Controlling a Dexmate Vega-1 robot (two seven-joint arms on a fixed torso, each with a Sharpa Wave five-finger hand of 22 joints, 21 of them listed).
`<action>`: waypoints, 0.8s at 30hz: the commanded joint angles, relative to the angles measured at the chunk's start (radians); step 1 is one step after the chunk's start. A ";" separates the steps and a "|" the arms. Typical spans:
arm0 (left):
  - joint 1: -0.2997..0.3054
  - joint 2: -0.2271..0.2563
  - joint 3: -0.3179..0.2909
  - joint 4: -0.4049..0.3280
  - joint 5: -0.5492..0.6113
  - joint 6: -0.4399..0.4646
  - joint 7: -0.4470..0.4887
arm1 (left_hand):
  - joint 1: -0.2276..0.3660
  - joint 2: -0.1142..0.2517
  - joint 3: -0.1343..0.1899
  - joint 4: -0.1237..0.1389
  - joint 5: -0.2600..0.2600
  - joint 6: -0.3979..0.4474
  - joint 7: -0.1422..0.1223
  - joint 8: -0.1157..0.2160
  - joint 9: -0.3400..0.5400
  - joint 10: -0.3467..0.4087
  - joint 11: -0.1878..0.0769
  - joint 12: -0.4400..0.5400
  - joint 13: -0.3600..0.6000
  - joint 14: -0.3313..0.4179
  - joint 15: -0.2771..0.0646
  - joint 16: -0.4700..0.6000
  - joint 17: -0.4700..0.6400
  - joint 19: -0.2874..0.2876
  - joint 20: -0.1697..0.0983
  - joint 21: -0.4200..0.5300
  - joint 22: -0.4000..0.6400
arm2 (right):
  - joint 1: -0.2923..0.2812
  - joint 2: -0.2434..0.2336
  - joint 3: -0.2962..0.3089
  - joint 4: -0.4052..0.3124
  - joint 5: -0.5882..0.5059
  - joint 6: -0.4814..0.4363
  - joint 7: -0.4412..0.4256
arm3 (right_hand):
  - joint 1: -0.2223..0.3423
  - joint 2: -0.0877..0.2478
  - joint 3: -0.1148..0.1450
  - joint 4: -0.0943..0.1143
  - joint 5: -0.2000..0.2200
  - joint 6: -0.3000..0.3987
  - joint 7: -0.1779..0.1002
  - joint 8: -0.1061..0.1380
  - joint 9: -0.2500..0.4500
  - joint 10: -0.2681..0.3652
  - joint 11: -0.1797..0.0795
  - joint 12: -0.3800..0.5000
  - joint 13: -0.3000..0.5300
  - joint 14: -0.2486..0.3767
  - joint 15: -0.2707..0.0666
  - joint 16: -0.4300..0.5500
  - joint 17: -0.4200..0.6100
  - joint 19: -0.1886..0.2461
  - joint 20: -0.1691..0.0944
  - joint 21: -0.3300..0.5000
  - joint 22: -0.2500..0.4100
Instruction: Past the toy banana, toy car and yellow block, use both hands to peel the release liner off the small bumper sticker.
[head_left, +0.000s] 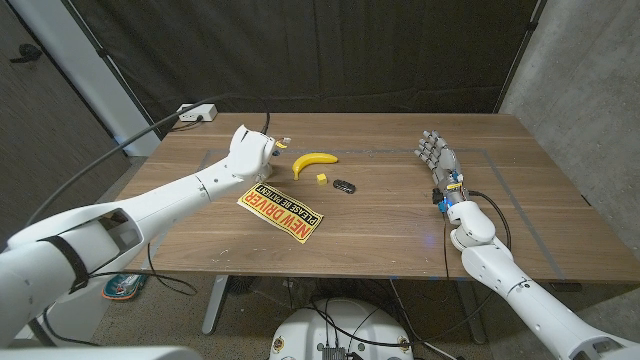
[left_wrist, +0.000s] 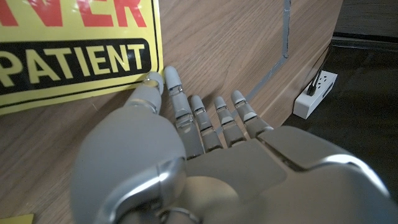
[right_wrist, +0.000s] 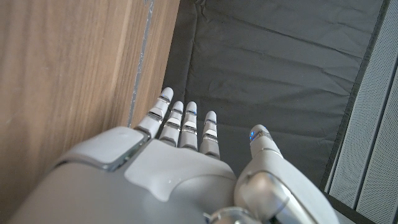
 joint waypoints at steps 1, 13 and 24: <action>0.044 -0.004 -0.015 -0.002 0.076 -0.013 0.053 | 0.048 0.024 0.020 -0.003 -0.004 0.058 0.011 0.016 0.002 0.035 -0.002 0.017 -0.001 0.032 -0.093 0.009 0.006 0.017 -0.004 0.016 0.003 | -0.016 -0.001 0.003 -0.019 -0.023 0.007 -0.027 | -0.013 -0.001 0.000 0.007 0.006 0.010 0.001 0.008 0.002 0.008 0.001 0.007 0.005 0.016 -0.002 0.008 0.001 0.009 -0.001 -0.003 0.005; 0.172 0.031 -0.092 -0.061 0.088 0.017 0.311 | 0.059 0.126 0.068 0.047 -0.005 0.015 0.020 0.072 0.102 0.053 -0.041 0.033 0.010 0.055 -0.103 0.015 0.049 0.056 -0.010 0.067 0.012 | -0.033 -0.006 0.008 -0.045 -0.032 0.011 -0.040 | -0.019 -0.003 -0.001 0.010 0.006 0.019 0.002 0.010 0.002 0.013 0.001 0.007 0.005 0.025 -0.003 0.010 0.001 0.015 -0.001 -0.005 0.005; 0.158 0.038 -0.142 -0.119 -0.006 -0.035 0.164 | -0.254 -0.087 -0.100 0.104 0.025 -0.251 0.034 0.056 0.143 -0.072 0.061 0.016 0.058 -0.029 0.002 -0.046 0.097 -0.039 0.064 0.090 0.021 | -0.032 -0.005 0.009 -0.055 -0.027 0.002 -0.041 | -0.020 -0.003 0.000 0.010 0.007 0.020 0.003 0.009 0.002 0.014 0.003 0.006 0.005 0.026 -0.002 0.009 0.001 0.015 -0.002 -0.007 0.005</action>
